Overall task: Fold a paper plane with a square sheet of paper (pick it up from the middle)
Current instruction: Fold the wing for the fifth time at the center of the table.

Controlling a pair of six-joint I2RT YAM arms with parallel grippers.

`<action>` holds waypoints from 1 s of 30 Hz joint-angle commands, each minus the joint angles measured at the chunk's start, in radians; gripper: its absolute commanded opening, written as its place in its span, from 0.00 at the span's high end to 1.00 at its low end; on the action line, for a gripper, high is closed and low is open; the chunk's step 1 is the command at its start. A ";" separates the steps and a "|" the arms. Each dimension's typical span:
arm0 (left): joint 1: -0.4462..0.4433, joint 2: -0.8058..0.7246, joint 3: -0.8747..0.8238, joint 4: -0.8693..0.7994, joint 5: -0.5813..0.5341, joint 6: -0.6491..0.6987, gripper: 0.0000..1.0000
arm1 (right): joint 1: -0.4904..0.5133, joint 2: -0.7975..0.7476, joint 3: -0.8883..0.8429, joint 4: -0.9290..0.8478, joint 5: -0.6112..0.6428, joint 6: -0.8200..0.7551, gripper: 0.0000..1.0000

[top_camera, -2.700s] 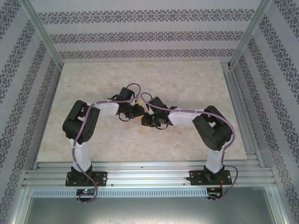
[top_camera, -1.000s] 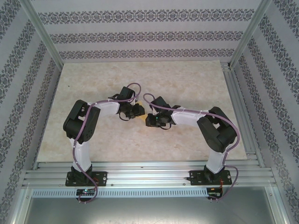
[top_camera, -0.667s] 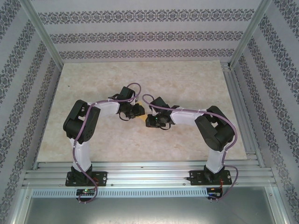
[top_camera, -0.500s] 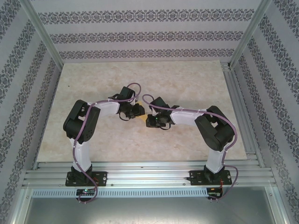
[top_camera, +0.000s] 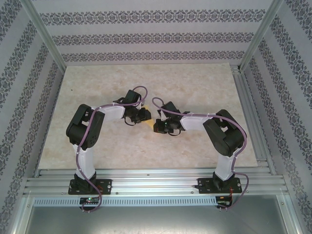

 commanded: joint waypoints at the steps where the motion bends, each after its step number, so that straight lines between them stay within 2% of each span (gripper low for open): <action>1: -0.008 -0.009 0.007 -0.010 0.000 0.025 0.69 | -0.028 -0.011 -0.044 0.105 -0.057 0.057 1.00; 5: -0.018 -0.045 -0.020 0.034 0.040 0.021 0.67 | -0.047 -0.010 -0.066 0.184 -0.119 0.108 1.00; 13: -0.040 -0.063 -0.063 0.081 0.094 0.012 0.66 | -0.069 0.006 -0.086 0.243 -0.156 0.166 1.00; 23: -0.045 -0.016 -0.042 0.070 0.055 0.018 0.68 | -0.074 0.007 -0.081 0.221 -0.155 0.168 1.00; 30: -0.045 0.010 -0.008 0.043 0.022 -0.006 0.69 | -0.074 -0.018 -0.081 0.208 -0.141 0.162 0.91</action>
